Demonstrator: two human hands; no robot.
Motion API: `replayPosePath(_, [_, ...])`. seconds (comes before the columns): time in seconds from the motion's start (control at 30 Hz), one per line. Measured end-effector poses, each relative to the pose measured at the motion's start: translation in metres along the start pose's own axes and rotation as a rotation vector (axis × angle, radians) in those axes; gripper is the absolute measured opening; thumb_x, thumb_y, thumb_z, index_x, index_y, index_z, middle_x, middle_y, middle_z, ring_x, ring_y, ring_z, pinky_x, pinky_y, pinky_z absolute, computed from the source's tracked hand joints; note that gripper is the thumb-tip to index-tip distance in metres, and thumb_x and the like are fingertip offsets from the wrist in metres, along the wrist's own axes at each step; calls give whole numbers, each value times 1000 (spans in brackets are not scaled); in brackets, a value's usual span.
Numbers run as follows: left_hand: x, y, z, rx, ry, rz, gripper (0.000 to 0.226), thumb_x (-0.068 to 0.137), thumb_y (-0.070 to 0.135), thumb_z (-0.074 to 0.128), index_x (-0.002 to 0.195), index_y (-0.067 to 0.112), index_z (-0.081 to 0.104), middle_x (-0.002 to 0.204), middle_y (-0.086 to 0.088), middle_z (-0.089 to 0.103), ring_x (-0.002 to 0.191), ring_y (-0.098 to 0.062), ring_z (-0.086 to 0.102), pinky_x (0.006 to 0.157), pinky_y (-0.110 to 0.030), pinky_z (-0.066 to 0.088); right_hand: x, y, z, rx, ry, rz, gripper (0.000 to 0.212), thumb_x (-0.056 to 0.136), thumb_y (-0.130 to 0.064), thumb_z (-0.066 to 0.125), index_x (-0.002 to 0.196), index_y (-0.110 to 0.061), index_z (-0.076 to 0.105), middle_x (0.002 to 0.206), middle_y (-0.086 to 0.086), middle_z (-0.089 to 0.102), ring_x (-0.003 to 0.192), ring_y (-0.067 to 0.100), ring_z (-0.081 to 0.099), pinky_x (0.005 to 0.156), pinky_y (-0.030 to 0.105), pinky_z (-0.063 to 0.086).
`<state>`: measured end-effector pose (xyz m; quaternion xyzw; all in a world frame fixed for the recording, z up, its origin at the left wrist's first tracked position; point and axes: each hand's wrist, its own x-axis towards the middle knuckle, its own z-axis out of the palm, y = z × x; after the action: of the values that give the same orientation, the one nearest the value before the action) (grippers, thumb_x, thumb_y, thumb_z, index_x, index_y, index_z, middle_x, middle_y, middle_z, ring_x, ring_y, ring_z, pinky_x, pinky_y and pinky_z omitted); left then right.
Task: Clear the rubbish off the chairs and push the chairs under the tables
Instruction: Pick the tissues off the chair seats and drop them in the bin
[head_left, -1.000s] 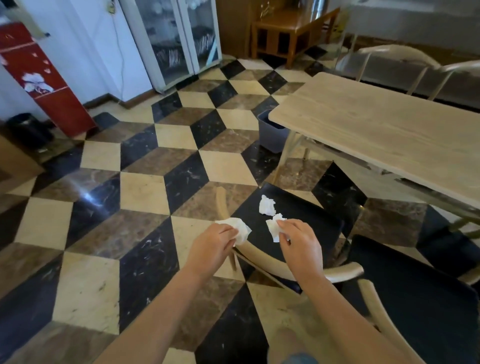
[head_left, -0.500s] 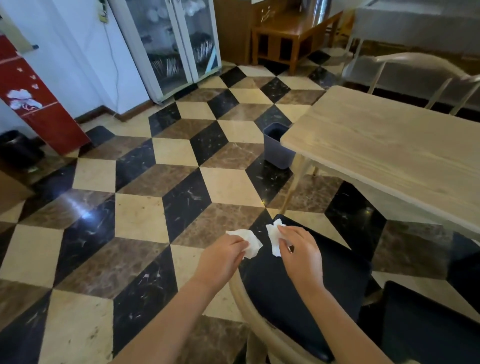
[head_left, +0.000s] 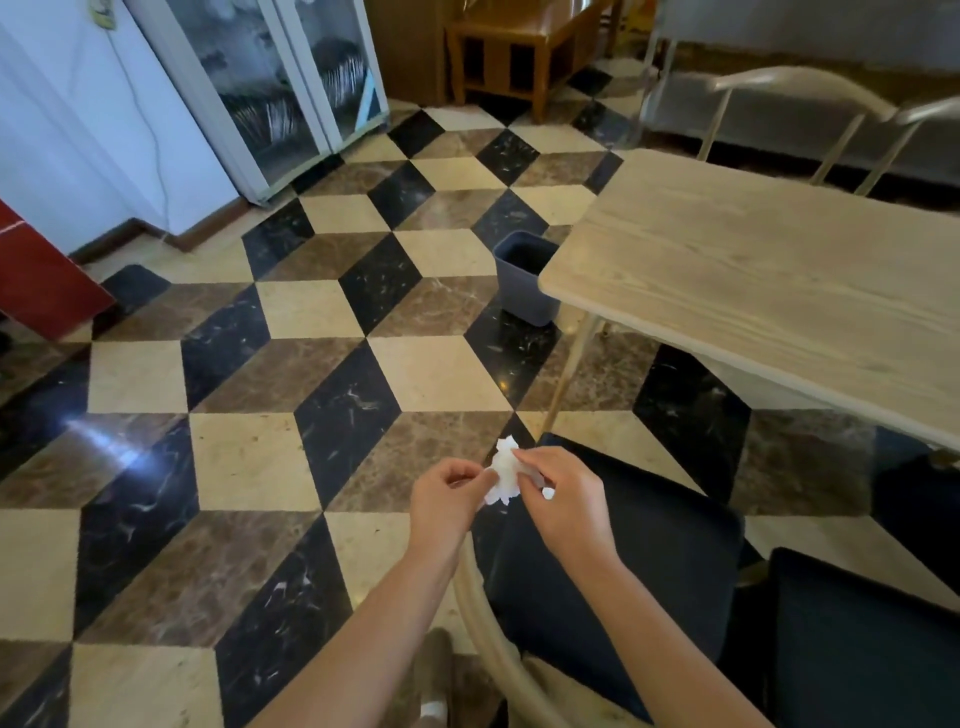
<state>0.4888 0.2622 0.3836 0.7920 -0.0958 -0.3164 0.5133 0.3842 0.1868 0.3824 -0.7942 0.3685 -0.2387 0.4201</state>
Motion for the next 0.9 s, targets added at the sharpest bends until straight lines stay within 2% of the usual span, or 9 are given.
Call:
replayPosePath(0.07, [6, 3, 0, -118, -15, -138, 13, 80, 14, 70, 67, 13, 69, 73, -6, 69, 68, -16, 63, 63, -23, 52, 6, -3, 5, 19, -4, -7, 25, 87, -2, 60, 110, -10, 67, 106, 6, 67, 99, 13, 58, 90, 30, 49])
replayPosePath(0.13, [10, 6, -1, -265, -24, -291, 8, 82, 16, 69, 76, 12, 68, 86, -11, 70, 79, -21, 66, 71, -28, 56, 11, -5, 11, -19, -8, -18, 25, 87, -1, 60, 110, -8, 67, 105, 8, 68, 98, 16, 60, 89, 29, 50])
replayPosePath(0.27, [21, 10, -15, -453, -182, -467, 30, 84, 35, 65, 95, 7, 68, 93, -12, 72, 90, -24, 67, 69, -32, 55, 12, -7, 25, -88, 42, -54, 25, 83, 4, 64, 106, -5, 69, 104, 10, 69, 98, 21, 61, 82, 18, 45])
replayPosePath(0.43, [40, 11, -21, -299, -244, -400, 18, 81, 16, 70, 95, 4, 69, 97, -14, 73, 88, -19, 69, 70, -26, 55, 20, -3, 37, -68, 38, -67, 23, 81, 5, 64, 101, -5, 71, 102, 8, 69, 98, 18, 60, 82, 17, 45])
replayPosePath(0.57, [55, 3, -14, -223, -213, -320, 2, 80, 8, 70, 80, 10, 72, 83, -8, 75, 73, -13, 72, 55, -18, 54, 26, 8, 44, 0, 26, 23, 24, 81, 5, 64, 101, -7, 71, 104, 5, 68, 99, 18, 60, 85, 27, 50])
replayPosePath(0.67, [68, -5, -7, -186, -224, -288, 9, 79, 6, 72, 75, 13, 73, 70, -1, 75, 66, -10, 71, 52, -15, 52, 32, 23, 48, -1, 5, 37, 25, 81, 3, 66, 103, -8, 70, 105, 6, 68, 99, 16, 60, 83, 19, 49])
replayPosePath(0.73, [78, -13, -2, -174, -245, -291, 12, 78, 5, 72, 72, 15, 75, 71, -4, 75, 68, -13, 72, 54, -16, 53, 37, 35, 52, 4, -13, 63, 26, 81, 2, 66, 105, -8, 69, 107, 6, 67, 100, 15, 60, 82, 11, 44])
replayPosePath(0.83, [98, -27, 8, -93, -286, -292, 25, 78, 7, 72, 59, 23, 75, 77, -10, 75, 73, -18, 71, 67, -24, 56, 43, 58, 61, 4, -49, 103, 27, 82, -2, 67, 108, -10, 68, 110, 5, 67, 100, 14, 60, 85, 18, 47])
replayPosePath(0.9, [114, -39, 17, -65, -291, -316, 27, 78, 5, 72, 57, 22, 73, 72, -10, 74, 67, -17, 70, 65, -24, 57, 48, 79, 68, 19, -66, 130, 28, 81, -6, 69, 109, -11, 67, 109, 3, 67, 96, 13, 61, 83, 25, 51])
